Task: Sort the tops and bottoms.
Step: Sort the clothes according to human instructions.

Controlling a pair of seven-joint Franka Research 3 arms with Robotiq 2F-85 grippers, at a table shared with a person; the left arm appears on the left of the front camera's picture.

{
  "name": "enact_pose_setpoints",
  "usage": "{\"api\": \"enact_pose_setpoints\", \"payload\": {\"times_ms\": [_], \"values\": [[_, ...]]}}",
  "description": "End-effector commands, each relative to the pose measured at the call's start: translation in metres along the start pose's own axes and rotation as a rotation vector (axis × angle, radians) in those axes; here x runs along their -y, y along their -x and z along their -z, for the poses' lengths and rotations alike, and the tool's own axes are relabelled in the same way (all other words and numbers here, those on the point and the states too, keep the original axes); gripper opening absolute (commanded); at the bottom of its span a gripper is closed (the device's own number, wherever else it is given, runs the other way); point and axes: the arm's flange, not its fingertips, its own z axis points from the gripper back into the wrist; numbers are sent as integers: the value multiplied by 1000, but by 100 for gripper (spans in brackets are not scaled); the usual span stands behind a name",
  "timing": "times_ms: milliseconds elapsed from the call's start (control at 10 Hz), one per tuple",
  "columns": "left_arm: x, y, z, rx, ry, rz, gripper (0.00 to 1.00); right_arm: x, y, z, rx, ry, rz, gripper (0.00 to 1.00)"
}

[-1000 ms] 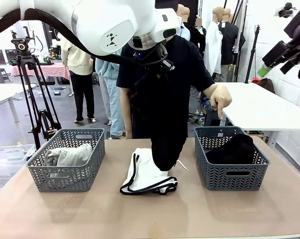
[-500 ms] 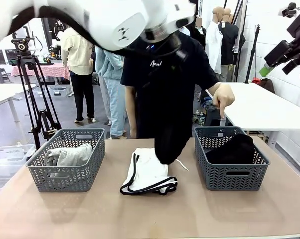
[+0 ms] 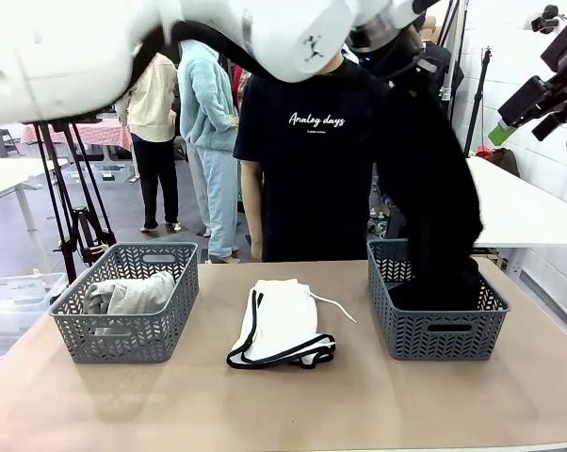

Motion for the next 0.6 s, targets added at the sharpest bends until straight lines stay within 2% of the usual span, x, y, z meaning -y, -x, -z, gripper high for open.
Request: {"api": "enact_pose_setpoints", "payload": {"times_ms": [0, 100, 400, 500], "values": [[-17, -7, 32, 46, 22, -41, 0, 1, -1, 1, -5, 8, -12, 100], [0, 0, 0, 0, 0, 0, 0, 1, -1, 1, -5, 8, -12, 100], [0, 0, 0, 0, 0, 0, 0, 1, -1, 1, -5, 8, -12, 100], [-1, 3, 15, 6, 15, -13, 0, 1, -1, 1, -5, 8, -12, 100]]}}
